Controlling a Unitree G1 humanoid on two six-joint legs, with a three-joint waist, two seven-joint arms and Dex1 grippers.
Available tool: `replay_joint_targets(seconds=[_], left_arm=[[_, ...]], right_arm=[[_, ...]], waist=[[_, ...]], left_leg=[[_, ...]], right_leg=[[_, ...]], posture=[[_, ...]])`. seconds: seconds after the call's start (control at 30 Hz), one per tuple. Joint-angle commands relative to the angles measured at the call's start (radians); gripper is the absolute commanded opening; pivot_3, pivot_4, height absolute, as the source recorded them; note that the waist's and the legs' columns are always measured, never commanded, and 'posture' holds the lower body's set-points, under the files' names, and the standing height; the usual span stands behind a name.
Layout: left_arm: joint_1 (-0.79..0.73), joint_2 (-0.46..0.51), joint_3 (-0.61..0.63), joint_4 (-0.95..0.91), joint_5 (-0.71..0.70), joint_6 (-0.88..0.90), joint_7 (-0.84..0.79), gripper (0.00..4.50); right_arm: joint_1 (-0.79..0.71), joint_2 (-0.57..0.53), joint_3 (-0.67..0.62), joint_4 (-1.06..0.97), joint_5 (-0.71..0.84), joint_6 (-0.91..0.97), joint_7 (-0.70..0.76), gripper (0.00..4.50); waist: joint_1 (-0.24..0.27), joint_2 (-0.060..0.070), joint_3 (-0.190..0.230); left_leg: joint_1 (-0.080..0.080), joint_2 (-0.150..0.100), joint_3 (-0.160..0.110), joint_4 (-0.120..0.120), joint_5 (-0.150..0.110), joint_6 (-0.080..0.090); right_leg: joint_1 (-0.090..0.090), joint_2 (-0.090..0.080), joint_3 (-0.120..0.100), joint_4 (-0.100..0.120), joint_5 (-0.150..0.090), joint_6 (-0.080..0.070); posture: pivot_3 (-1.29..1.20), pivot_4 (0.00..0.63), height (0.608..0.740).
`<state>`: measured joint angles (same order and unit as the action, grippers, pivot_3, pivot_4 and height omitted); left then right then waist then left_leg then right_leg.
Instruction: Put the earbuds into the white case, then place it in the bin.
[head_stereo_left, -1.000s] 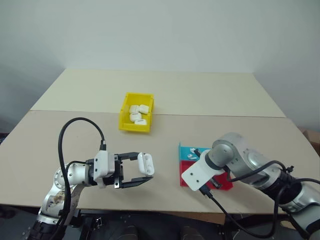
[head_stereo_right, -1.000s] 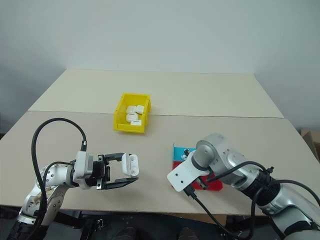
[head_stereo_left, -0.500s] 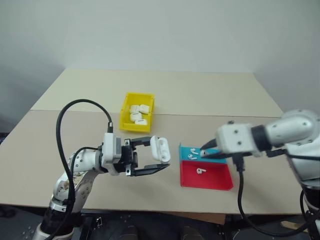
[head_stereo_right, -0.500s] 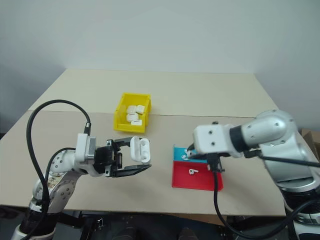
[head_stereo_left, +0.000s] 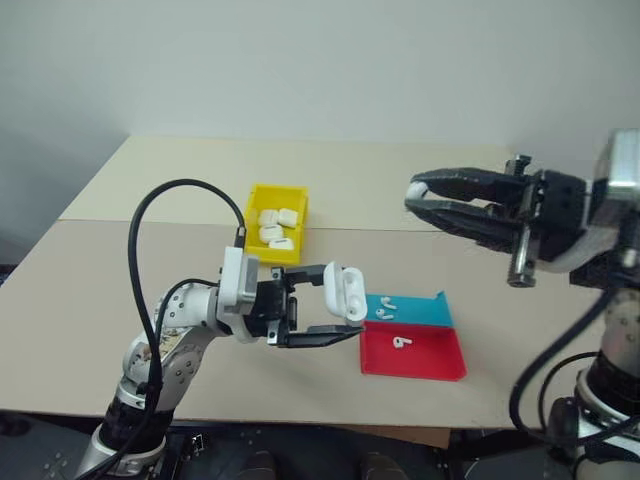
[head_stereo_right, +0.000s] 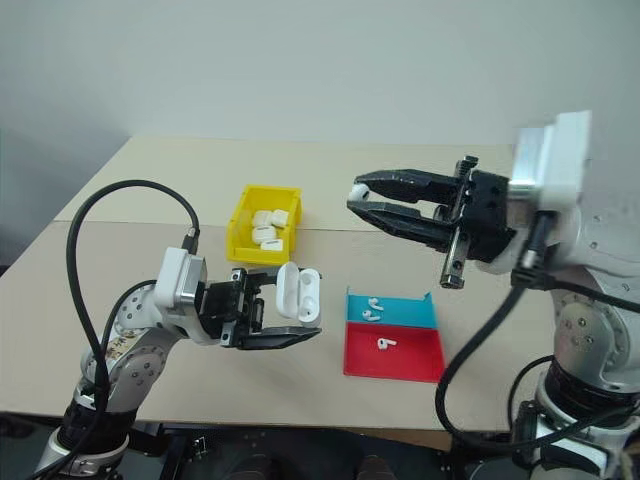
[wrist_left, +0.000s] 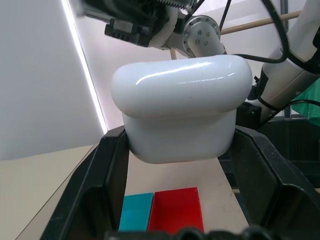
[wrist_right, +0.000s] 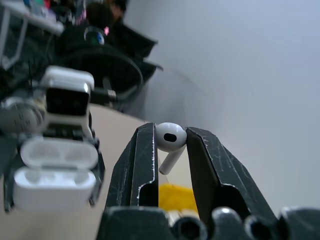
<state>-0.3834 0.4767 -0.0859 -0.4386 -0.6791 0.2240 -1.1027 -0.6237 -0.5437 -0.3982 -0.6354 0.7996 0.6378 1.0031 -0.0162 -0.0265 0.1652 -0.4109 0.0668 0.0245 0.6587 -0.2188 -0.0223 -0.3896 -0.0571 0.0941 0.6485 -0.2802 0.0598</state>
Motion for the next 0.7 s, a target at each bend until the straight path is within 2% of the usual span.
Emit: replay_joint_targets(seconds=[0.03, 0.17, 0.5, 0.7], left_arm=[[-0.002, -0.007, 0.012, -0.051, -0.032, -0.002, 0.009, 2.75], [-0.002, -0.006, 0.009, -0.06, -0.037, -0.003, 0.007, 2.75], [-0.002, 0.004, 0.014, -0.067, -0.039, 0.0, 0.011, 2.75], [0.007, 0.015, 0.014, -0.061, -0.031, -0.014, -0.005, 2.75]], right_arm=[[0.058, 0.018, -0.001, -0.054, 0.084, -0.068, -0.028, 0.9], [0.113, 0.026, 0.07, -0.057, 0.071, -0.144, -0.003, 0.9], [0.128, 0.009, 0.247, -0.002, -0.059, -0.311, 0.044, 0.9], [0.133, -0.007, 0.285, 0.016, -0.082, -0.349, 0.048, 0.9]], waist=[[0.0, 0.0, 0.0], [0.0, 0.0, 0.0], [-0.001, 0.0, 0.0], [0.0, 0.0, 0.0]], left_leg=[[0.0, 0.0, 0.0, 0.0, 0.0, 0.0], [0.0, 0.0, 0.0, 0.0, 0.0, 0.0], [0.0, 0.0, 0.0, 0.0, 0.0, 0.0], [0.0, 0.0, 0.0, 0.0, 0.0, 0.0]], right_leg=[[0.0, 0.0, 0.0, 0.0, 0.0, 0.0], [0.0, 0.0, 0.0, 0.0, 0.0, 0.0], [0.0, 0.0, 0.0, 0.0, 0.0, 0.0], [0.0, 0.0, 0.0, 0.0, 0.0, 0.0]], posture=[[0.0, 0.15, 0.74], [0.0, 0.15, 0.74], [0.0, 0.15, 0.74], [0.0, 0.15, 0.74]])
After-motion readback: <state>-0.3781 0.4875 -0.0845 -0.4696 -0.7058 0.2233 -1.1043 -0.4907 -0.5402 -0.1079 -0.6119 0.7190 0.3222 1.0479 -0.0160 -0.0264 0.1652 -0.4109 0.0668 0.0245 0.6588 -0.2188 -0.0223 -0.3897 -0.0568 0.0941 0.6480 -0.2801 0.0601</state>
